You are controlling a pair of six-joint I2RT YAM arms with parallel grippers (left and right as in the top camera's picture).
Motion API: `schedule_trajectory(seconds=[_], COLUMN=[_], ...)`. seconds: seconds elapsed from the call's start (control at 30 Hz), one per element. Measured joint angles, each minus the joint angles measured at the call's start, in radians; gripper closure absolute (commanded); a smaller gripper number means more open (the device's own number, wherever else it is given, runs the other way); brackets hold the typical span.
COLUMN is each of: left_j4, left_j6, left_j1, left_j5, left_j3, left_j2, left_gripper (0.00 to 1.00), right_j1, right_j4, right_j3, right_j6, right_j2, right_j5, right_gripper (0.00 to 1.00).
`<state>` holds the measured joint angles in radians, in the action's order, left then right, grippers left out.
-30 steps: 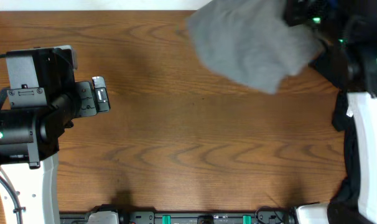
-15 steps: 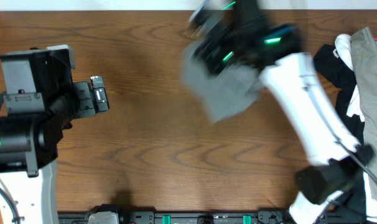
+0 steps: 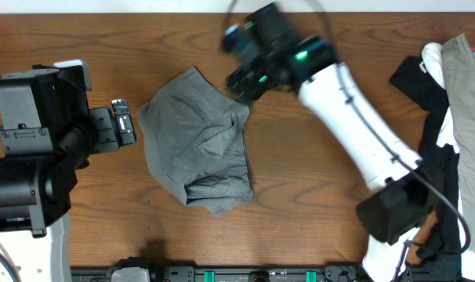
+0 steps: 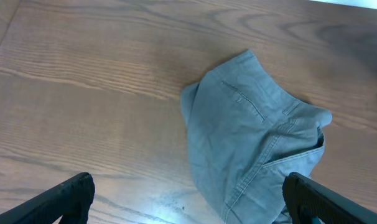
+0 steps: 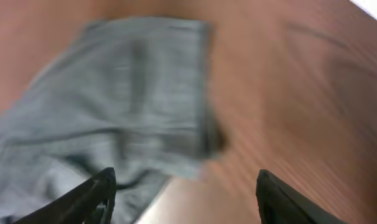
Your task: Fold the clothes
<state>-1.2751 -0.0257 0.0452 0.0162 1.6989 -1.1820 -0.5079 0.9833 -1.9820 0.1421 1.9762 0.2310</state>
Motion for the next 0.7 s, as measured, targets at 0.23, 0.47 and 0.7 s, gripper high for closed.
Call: schedule_trajectory(seconds=[0.23, 0.47, 0.7], left_j4=[0.000, 0.000, 0.000], left_j6=[0.000, 0.000, 0.000], left_j1=[0.000, 0.000, 0.000], left_j5=[0.000, 0.000, 0.000], left_j3=[0.000, 0.000, 0.000], left_j2=[0.000, 0.000, 0.000], left_gripper=[0.02, 0.02, 0.02], right_j1=[0.130, 0.071, 0.006], right_j4=[0.077, 0.147, 0.042], right_j3=[-0.008, -0.004, -0.003], right_j6=[-0.152, -0.243, -0.380], right_j2=[0.090, 0.285, 0.312], right_j5=[0.117, 0.348, 0.406], right_gripper=[0.18, 0.12, 0.98])
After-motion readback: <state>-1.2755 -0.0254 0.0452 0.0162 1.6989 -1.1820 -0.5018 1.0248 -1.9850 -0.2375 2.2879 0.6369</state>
